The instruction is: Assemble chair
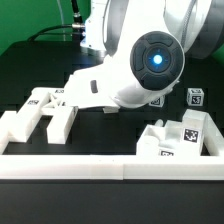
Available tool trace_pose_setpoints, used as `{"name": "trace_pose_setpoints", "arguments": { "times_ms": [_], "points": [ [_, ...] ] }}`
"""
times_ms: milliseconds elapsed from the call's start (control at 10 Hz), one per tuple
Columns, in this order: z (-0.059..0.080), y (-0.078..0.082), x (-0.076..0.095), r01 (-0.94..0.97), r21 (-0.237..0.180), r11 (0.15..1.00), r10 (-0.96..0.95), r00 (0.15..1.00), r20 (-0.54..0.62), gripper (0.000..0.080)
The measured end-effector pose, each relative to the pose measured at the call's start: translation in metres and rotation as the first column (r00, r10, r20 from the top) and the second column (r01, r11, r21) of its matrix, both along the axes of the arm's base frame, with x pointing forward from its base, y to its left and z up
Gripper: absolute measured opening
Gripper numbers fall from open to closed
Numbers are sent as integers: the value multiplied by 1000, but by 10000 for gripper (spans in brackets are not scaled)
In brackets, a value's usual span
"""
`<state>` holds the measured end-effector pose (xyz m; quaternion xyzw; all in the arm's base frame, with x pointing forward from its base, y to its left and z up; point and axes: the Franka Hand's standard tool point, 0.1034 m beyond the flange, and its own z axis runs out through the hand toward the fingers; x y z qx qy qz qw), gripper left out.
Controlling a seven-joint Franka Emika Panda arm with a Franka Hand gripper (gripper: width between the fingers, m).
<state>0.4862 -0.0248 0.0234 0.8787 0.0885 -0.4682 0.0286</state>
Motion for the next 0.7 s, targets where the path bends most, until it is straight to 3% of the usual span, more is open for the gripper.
{"name": "trace_pose_setpoints", "arguments": {
  "times_ms": [700],
  "points": [
    [-14,-4,-1,3,-5,1000,-3,1000,6,649]
  ]
}}
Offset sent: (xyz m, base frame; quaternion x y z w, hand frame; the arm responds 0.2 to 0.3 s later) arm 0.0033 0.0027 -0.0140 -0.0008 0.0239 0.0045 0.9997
